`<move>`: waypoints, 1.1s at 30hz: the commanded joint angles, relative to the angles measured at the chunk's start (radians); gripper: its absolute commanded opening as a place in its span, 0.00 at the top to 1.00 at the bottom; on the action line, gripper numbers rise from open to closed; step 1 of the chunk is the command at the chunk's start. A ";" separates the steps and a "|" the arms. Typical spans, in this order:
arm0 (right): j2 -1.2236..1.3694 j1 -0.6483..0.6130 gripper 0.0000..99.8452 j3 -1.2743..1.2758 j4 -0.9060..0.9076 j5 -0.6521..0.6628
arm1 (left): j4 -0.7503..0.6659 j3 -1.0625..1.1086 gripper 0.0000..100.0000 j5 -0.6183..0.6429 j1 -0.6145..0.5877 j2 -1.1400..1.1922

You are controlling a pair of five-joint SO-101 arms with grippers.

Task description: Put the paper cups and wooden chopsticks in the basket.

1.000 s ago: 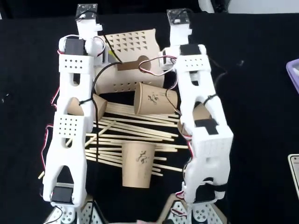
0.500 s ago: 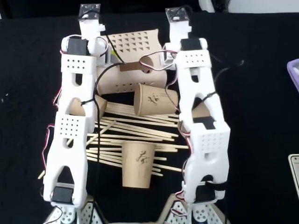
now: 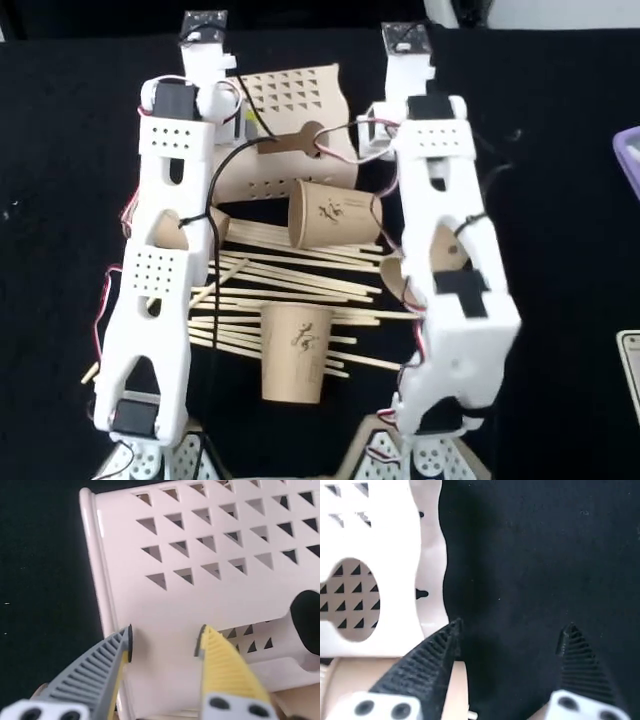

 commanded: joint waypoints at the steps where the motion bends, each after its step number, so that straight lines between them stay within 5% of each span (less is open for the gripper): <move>1: -0.179 -0.031 0.70 0.124 -0.109 0.020 | 0.021 0.010 0.83 -0.008 -0.008 -0.054; 7: -0.280 -0.057 0.70 0.329 -0.330 0.044 | 0.021 0.012 0.75 -0.006 -0.087 -0.176; 15: -0.285 -0.075 0.70 0.346 -0.344 -0.031 | 0.021 0.016 0.74 0.002 -0.140 -0.236; 33: -0.191 -0.106 0.70 0.341 -0.462 -0.058 | -0.130 0.008 0.74 0.080 -0.232 0.112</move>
